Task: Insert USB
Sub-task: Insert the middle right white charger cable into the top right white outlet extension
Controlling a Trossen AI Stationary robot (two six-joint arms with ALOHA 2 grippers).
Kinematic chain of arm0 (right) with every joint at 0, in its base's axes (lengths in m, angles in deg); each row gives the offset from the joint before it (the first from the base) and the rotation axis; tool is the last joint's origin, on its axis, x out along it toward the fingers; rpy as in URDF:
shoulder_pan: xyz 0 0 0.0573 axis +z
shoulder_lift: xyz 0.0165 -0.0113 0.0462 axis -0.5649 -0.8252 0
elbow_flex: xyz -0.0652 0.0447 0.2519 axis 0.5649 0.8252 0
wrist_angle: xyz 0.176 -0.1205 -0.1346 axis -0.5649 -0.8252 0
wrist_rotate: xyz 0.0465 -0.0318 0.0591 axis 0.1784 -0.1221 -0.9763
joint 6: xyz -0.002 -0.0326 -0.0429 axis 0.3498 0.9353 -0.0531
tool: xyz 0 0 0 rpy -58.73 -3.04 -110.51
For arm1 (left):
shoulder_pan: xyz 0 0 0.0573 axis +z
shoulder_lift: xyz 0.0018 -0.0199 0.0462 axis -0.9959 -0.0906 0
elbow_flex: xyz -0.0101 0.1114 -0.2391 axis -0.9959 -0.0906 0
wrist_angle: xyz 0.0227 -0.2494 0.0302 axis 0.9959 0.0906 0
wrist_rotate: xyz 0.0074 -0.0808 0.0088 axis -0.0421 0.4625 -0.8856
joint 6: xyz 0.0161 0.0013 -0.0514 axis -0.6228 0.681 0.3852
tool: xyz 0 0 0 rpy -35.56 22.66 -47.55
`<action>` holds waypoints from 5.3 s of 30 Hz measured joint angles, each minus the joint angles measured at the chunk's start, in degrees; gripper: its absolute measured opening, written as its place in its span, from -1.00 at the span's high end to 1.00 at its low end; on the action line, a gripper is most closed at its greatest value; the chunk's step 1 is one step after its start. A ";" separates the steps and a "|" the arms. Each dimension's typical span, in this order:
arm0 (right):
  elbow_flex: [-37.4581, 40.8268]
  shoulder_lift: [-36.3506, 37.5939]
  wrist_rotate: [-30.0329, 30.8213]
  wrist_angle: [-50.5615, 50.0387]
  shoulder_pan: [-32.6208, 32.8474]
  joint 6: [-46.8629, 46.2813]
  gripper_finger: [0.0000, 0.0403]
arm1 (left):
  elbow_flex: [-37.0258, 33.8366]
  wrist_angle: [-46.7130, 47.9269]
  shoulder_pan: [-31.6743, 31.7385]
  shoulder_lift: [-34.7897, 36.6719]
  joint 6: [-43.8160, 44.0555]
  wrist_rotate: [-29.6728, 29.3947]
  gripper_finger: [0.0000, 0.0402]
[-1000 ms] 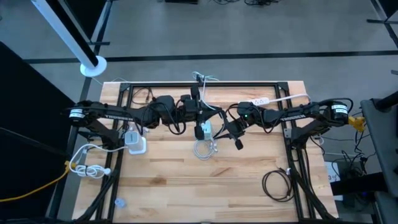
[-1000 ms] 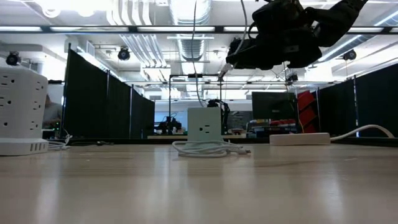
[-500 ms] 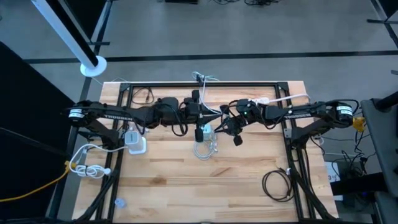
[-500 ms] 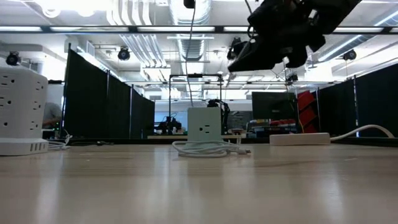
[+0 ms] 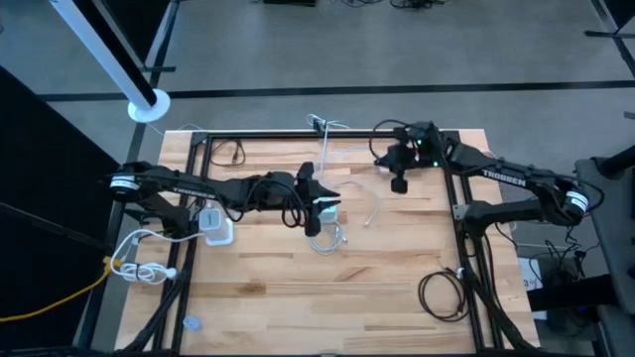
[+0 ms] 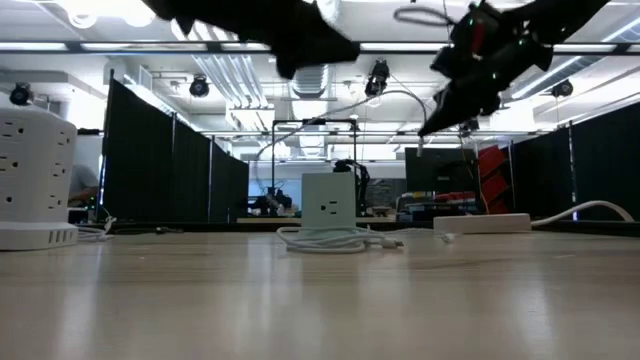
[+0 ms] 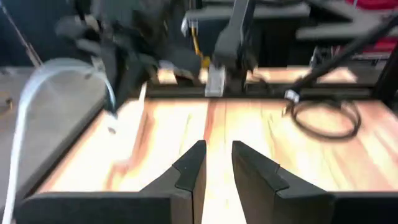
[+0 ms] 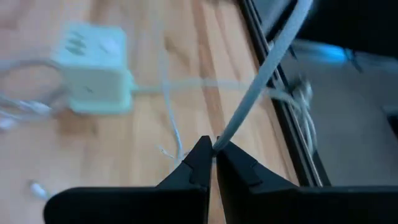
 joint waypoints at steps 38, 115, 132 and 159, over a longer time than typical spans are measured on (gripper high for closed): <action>0.05 -14.81 -0.31 -5.23 -11.16 26.16 1.00 | -19.23 -20.09 -3.57 0.04 3.04 4.21 0.68; 0.07 -14.36 11.93 -9.45 -14.88 6.78 1.00 | -19.26 -19.92 -3.58 0.04 4.79 4.15 0.68; 0.10 -14.36 17.86 -9.91 -15.07 -0.59 1.00 | -19.26 -19.90 -5.67 0.04 4.97 4.16 0.68; 0.13 -15.41 14.92 -9.53 -15.34 -4.28 0.87 | -19.26 -19.23 -6.44 0.04 6.30 4.13 0.68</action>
